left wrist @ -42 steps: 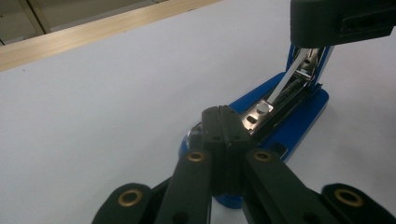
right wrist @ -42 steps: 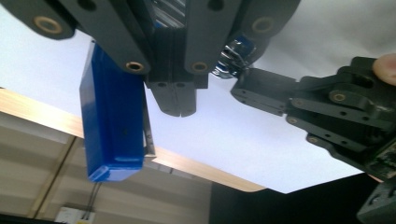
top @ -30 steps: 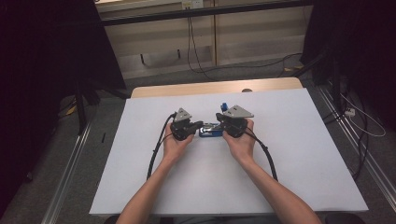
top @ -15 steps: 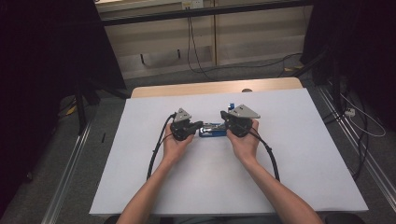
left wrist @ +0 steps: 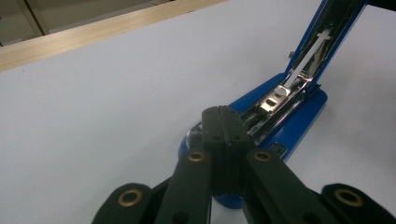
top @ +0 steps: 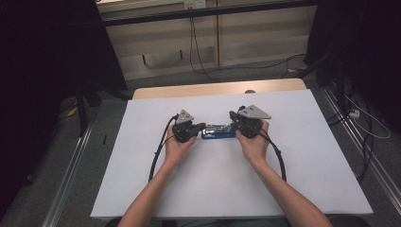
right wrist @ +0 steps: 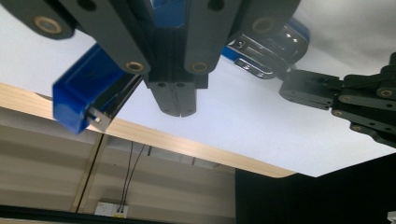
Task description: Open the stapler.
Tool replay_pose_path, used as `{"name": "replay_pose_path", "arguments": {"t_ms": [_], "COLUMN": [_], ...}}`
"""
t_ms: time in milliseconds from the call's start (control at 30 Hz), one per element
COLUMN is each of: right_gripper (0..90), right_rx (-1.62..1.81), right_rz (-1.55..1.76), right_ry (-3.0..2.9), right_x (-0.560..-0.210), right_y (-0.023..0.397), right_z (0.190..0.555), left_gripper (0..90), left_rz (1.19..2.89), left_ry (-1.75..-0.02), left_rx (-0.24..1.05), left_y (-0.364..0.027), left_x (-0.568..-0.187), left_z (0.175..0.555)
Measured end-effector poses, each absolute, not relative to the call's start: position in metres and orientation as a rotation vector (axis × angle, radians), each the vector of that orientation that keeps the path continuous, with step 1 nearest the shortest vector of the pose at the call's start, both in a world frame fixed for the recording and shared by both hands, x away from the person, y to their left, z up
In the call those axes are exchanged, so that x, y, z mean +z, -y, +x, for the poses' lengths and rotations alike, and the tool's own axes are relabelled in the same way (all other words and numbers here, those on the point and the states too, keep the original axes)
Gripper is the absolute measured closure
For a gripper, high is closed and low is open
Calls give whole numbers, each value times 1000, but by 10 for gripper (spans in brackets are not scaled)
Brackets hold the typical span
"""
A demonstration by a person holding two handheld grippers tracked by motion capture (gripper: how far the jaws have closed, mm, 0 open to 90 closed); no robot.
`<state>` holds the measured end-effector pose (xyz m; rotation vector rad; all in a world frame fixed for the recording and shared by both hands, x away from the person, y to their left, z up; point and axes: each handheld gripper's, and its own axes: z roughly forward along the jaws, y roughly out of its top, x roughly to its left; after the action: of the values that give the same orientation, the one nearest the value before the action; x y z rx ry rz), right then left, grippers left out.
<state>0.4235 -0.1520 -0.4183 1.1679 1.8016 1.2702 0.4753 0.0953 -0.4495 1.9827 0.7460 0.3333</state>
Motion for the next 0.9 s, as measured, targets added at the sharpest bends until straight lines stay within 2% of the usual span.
{"name": "replay_pose_path", "arguments": {"t_ms": [900], "right_gripper": [900], "right_rx": [1211], "right_rz": [1151], "right_ry": [-1858], "right_x": [-419], "right_y": [188], "right_z": [420], "left_gripper": [900], "left_rz": [1974], "left_ry": [-750], "left_rx": [320], "left_y": [-96], "left_x": [-450], "left_z": [476]}}
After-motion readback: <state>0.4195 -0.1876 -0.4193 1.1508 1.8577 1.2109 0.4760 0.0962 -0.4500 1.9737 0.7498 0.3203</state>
